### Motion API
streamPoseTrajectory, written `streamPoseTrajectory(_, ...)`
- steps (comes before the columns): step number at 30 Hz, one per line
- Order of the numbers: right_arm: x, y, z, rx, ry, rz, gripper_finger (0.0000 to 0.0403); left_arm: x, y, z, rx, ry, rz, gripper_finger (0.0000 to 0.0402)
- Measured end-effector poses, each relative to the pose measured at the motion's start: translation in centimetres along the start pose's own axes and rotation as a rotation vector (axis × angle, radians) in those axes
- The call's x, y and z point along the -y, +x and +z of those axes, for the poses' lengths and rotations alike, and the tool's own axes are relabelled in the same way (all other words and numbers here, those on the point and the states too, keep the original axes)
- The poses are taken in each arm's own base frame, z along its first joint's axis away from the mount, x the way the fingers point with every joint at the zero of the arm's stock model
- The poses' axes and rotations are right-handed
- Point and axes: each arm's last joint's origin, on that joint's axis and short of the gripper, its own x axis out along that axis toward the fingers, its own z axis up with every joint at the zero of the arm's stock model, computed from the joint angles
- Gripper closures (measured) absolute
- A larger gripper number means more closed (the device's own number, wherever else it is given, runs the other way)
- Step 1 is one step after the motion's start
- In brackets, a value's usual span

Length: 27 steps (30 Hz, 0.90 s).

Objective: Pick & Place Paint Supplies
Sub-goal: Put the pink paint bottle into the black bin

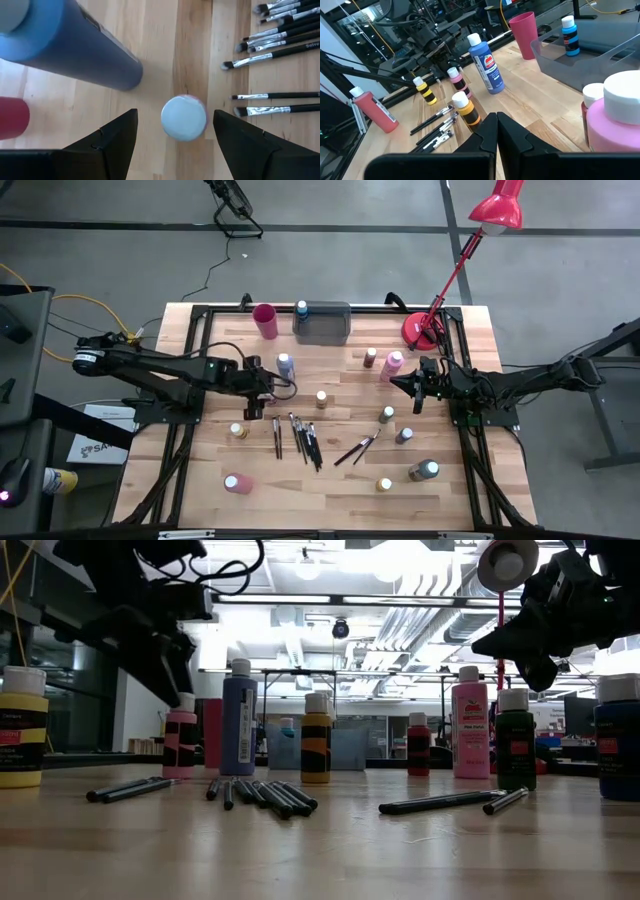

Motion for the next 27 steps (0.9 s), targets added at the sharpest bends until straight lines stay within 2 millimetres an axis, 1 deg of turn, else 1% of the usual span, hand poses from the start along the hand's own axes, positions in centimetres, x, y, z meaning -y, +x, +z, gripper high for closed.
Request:
streamPoseTrajectory(5, 0.0, 0.0, 0.0, 0.000, 0.000, 0.000, 0.0400, 0.0, 0.0, 0.0, 0.003, -0.001, 0.000, 0.0149)
streamPoseTrajectory(7, 0.0, 0.0, 0.0, 0.000, 0.000, 0.000, 0.0400, 0.1, 0.4, 0.1, -0.002, -0.001, -0.001, 0.0152)
streamPoseTrajectory(13, 0.0, 0.0, 0.0, 0.000, 0.000, -0.001, 0.0400, 0.5, 1.5, 0.2, -0.030, -0.005, -0.027, 0.0187)
streamPoseTrajectory(20, 0.0, 0.0, 0.0, 0.001, 0.001, 0.000, 0.0400, 0.5, 1.6, 0.5, -0.007, -0.025, -0.029, 0.0229)
streamPoseTrajectory(27, 0.0, 0.0, 0.0, 0.000, 0.000, 0.001, 0.0400, 0.5, 1.5, 0.5, -0.007, -0.026, -0.054, 0.0246)
